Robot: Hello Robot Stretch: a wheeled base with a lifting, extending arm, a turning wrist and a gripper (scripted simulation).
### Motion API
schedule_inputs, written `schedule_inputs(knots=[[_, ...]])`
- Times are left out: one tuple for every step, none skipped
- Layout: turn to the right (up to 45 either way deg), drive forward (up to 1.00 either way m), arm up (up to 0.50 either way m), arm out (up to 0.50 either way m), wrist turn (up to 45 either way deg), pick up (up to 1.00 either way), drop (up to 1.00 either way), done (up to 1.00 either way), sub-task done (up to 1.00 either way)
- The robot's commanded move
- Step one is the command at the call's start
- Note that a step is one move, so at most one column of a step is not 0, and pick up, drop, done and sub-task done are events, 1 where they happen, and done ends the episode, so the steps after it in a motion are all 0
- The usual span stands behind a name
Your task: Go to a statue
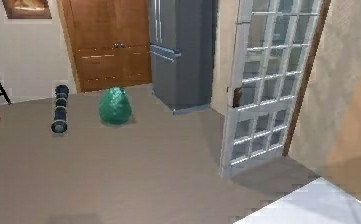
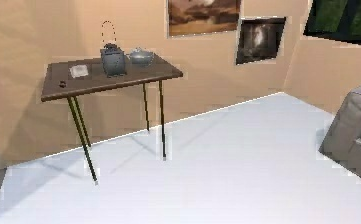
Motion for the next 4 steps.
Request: schedule_inputs(knots=[[3.0,0.0,0.0,0.0,0.0,0.0,0.0,0.0,0.0],[-6.0,0.0,0.0,0.0,0.0,0.0,0.0,0.0,0.0],[-3.0,0.0,0.0,0.0,0.0,0.0,0.0,0.0,0.0],[0.0,1.0,0.0,0.0,0.0,0.0,0.0,0.0,0.0]])
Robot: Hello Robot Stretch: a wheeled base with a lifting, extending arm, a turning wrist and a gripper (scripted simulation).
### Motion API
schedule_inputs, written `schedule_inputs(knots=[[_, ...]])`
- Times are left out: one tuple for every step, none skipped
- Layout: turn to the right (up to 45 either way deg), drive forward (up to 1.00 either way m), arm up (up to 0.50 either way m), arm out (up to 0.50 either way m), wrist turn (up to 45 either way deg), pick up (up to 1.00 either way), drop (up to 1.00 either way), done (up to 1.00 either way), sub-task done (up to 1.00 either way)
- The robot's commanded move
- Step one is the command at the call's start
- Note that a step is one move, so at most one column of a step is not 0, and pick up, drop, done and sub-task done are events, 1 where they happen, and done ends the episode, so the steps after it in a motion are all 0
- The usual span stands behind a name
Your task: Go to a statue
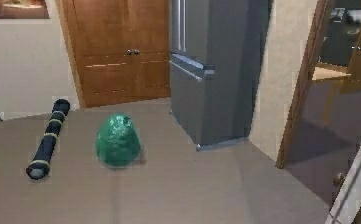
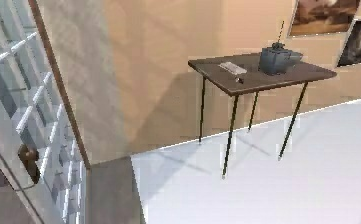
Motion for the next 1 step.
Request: schedule_inputs(knots=[[0.0,0.65,0.0,0.0,0.0,0.0,0.0,0.0,0.0]])
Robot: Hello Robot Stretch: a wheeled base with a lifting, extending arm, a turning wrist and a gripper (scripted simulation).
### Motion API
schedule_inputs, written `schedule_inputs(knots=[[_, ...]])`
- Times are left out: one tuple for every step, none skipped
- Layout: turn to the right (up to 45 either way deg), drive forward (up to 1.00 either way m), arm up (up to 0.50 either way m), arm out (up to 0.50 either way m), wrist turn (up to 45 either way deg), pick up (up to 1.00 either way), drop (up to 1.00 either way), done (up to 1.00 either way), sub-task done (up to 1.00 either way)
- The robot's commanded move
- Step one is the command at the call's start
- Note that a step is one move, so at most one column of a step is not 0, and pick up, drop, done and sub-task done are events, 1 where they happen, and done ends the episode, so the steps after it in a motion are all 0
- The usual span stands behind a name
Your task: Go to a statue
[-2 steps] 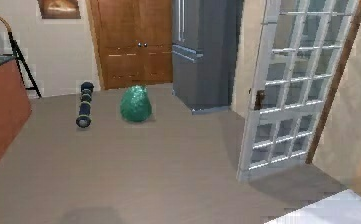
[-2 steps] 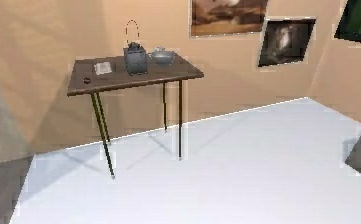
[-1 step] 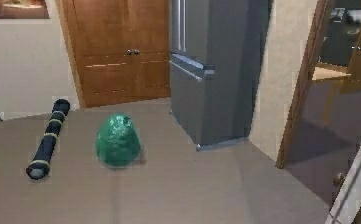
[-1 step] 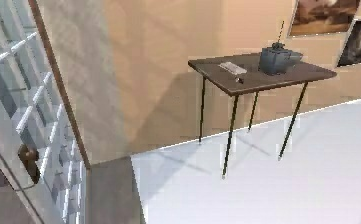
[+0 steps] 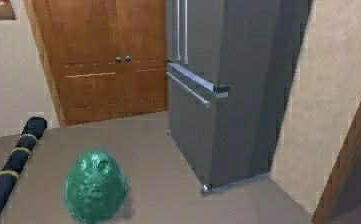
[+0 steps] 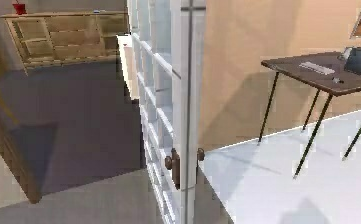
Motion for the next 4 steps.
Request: schedule_inputs(knots=[[36.0,0.0,0.0,0.0,0.0,0.0,0.0,0.0,0.0],[0.0,0.35,0.0,0.0,0.0,0.0,0.0,0.0,0.0],[24.0,0.0,0.0,0.0,0.0,0.0,0.0,0.0,0.0],[0.0,1.0,0.0,0.0,0.0,0.0,0.0,0.0,0.0]])
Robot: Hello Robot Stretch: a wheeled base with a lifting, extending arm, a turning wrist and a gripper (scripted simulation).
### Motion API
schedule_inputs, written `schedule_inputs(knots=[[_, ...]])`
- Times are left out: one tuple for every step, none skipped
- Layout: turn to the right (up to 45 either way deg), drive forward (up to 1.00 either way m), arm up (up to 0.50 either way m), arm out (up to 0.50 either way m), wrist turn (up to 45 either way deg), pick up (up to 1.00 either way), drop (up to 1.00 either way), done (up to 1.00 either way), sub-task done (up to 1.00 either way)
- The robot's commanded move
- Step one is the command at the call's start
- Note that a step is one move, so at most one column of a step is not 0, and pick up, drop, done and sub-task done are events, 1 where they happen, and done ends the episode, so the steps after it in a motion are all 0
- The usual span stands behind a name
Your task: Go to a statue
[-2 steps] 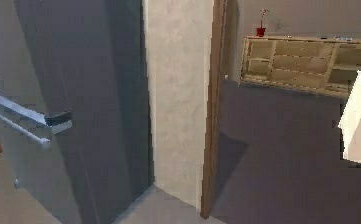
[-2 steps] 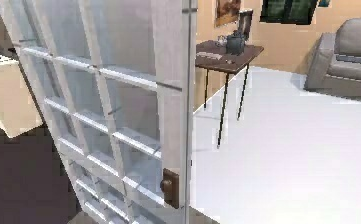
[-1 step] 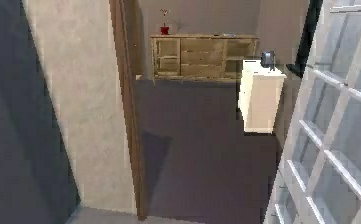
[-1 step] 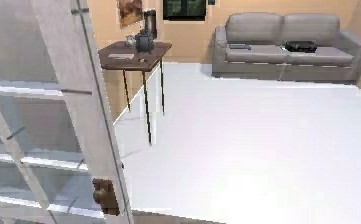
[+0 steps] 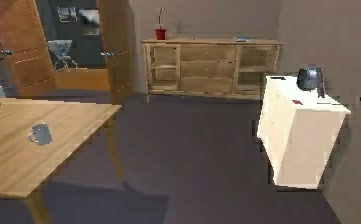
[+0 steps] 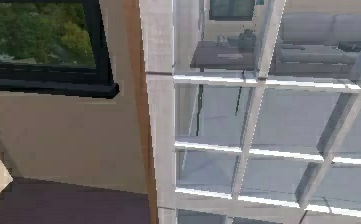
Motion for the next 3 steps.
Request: schedule_inputs(knots=[[6.0,0.0,0.0,0.0,0.0,0.0,0.0,0.0,0.0],[0.0,0.35,0.0,0.0,0.0,0.0,0.0,0.0,0.0],[0.0,1.0,0.0,0.0,0.0,0.0,0.0,0.0,0.0]])
